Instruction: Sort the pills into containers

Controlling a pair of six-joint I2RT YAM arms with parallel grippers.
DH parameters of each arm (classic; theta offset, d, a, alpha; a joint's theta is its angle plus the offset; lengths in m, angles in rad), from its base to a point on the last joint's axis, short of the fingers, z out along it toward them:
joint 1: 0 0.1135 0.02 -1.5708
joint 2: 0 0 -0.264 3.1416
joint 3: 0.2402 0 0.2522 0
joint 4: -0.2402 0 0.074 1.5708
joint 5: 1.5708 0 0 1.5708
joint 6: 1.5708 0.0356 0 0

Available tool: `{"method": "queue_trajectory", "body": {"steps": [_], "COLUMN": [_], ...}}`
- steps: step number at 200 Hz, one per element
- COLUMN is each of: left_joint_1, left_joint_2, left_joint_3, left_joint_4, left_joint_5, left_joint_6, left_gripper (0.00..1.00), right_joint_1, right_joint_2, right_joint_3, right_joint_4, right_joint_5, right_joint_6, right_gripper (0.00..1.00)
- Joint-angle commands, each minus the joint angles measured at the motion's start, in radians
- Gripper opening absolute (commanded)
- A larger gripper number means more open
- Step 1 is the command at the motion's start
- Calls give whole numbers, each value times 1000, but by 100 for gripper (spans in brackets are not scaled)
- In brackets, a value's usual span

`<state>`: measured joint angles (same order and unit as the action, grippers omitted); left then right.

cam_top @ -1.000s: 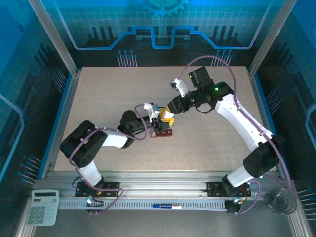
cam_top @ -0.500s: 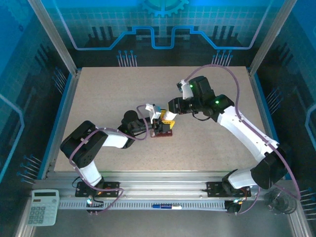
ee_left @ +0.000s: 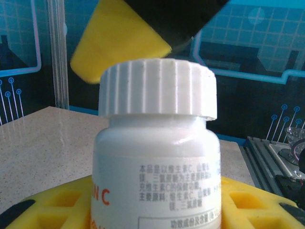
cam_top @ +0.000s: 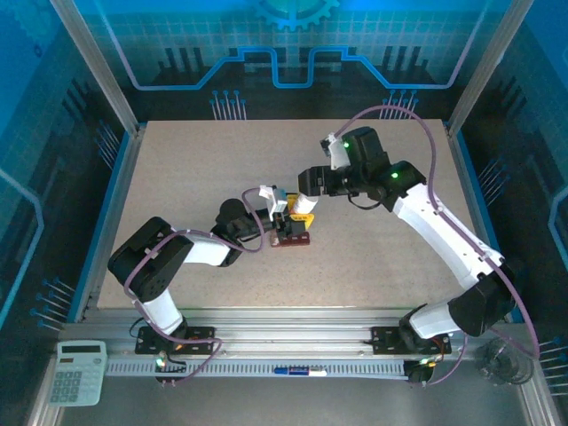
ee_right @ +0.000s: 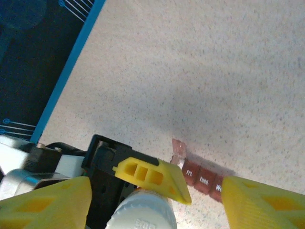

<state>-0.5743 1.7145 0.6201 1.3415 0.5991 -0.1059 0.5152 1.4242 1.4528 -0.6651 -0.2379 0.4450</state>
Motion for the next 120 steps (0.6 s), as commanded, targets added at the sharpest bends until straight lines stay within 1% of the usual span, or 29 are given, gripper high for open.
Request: {"method": "queue_trajectory", "body": {"steps": [1,29,45,83,120], "left_joint_1": [-1,-2,-2,-2,-2], "left_joint_2": [-27,-29,-30,-30,-27], "left_joint_3": [23,20,20,21,22], "left_joint_4": [59,59,59,59,59], "left_joint_5": [-4,-5,-4,-2,-2], "left_joint_6": [3,3,4,3,4], "left_gripper": [0,0,0,0,0], "right_joint_1": [-38,-70,-70,-64,-48], "right_joint_2": [-12,11,31,53,75], "right_joint_3": [56,90,113,121,128], "right_joint_4": [-44,-115,-182,-265,-291], "right_joint_5": [-108,-256,-284,-231,-201], "right_joint_6": [-120,-300,-403,-517,-544], "right_gripper": [78,80,80,80,81]}}
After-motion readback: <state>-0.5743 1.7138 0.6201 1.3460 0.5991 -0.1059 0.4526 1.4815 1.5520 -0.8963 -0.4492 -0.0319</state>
